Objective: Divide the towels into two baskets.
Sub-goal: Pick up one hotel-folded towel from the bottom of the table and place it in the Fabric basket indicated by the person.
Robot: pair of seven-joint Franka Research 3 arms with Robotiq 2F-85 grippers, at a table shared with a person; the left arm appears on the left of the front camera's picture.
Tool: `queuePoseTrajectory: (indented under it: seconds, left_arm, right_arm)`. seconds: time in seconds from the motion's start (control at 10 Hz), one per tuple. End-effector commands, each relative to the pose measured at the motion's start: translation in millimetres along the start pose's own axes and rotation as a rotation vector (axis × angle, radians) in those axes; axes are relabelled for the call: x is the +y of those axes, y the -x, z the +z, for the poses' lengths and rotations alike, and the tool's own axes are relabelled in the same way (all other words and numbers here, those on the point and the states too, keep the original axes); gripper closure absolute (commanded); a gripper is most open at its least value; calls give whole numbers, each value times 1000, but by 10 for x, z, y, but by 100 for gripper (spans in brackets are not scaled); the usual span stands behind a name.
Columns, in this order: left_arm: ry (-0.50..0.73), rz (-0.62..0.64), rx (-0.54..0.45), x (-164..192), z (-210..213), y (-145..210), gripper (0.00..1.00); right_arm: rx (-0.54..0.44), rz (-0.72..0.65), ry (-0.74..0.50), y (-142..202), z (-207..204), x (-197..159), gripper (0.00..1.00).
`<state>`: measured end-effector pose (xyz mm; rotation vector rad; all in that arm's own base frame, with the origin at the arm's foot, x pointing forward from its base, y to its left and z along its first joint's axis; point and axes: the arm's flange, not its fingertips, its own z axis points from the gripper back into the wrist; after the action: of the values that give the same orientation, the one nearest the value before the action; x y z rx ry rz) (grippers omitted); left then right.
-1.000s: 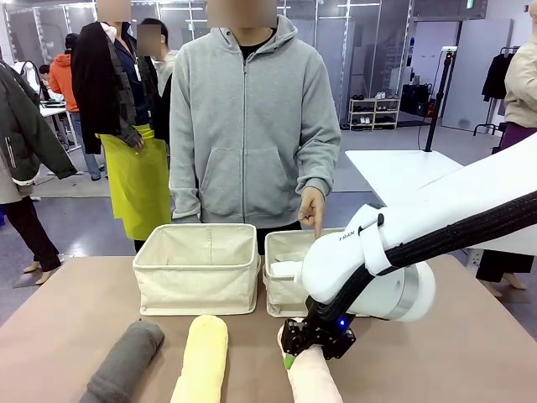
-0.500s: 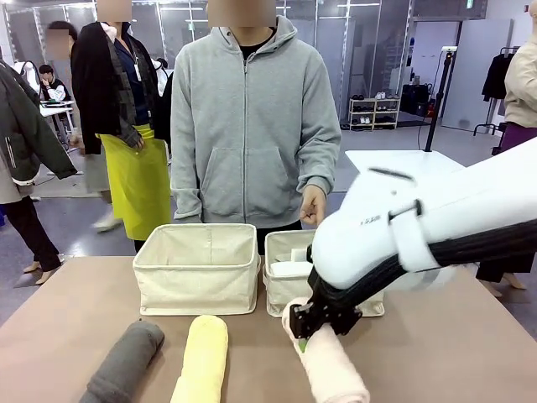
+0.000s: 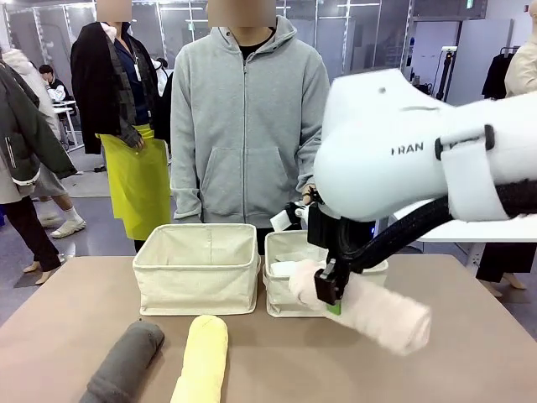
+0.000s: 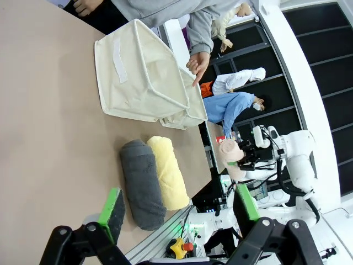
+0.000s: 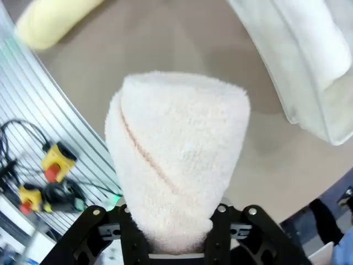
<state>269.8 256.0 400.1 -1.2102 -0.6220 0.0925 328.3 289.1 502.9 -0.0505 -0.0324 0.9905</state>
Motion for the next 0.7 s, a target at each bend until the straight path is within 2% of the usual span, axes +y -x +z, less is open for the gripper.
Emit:
queuePoseTrajectory:
  seconds: [0.0,0.2,0.3,0.5,0.6]
  left_arm:
    - [17,-3,-11,-14,25,-6,0]
    - [17,-3,-11,-14,25,-6,0]
    - [17,-3,-11,-14,25,-6,0]
    - [17,-3,-11,-14,25,-6,0]
    - [17,-3,-11,-14,25,-6,0]
  right_arm:
    - [4,340,59,8,89,-55,77]
    - [-53,323,41,207,94,-117,77]
    - [21,288,39,-5,106,-2,77]
    - [21,288,39,-5,106,-2,77]
    - [8,323,40,44,104,-77,63]
